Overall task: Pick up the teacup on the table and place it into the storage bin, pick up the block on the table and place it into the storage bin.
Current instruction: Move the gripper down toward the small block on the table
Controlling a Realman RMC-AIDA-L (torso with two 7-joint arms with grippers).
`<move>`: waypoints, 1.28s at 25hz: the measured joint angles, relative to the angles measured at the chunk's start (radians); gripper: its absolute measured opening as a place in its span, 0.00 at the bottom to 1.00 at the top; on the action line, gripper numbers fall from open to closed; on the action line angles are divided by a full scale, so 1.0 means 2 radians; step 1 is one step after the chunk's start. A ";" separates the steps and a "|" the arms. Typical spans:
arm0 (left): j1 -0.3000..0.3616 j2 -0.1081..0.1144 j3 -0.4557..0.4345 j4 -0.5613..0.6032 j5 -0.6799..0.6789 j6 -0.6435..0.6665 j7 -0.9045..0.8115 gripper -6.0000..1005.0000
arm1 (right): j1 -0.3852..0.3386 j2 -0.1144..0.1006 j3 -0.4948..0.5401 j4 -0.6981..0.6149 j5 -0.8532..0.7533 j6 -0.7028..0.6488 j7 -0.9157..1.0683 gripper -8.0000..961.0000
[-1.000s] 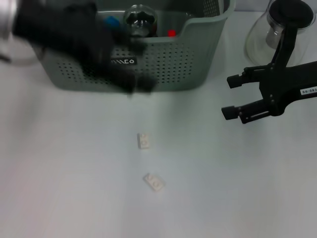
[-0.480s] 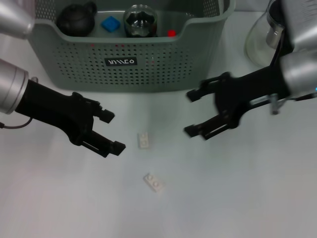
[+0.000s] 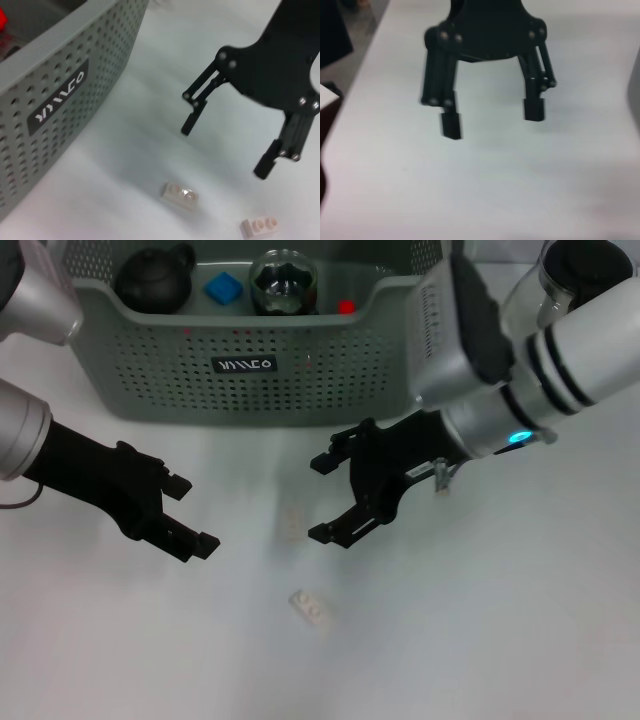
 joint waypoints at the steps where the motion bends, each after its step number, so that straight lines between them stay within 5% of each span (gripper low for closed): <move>1: 0.000 0.000 0.000 -0.001 0.000 0.000 0.000 0.95 | 0.002 0.000 -0.017 0.003 0.011 0.015 0.000 0.97; 3: -0.002 0.000 0.001 -0.003 0.001 -0.003 0.000 0.95 | 0.003 0.001 -0.074 0.008 0.050 0.056 -0.001 0.97; 14: -0.010 0.000 0.003 -0.005 0.001 -0.005 0.000 0.95 | -0.001 0.004 -0.192 0.014 0.139 0.128 -0.015 0.97; 32: -0.016 -0.001 0.004 -0.005 0.002 -0.004 -0.006 0.95 | -0.008 0.006 -0.221 0.019 0.156 0.163 -0.016 0.96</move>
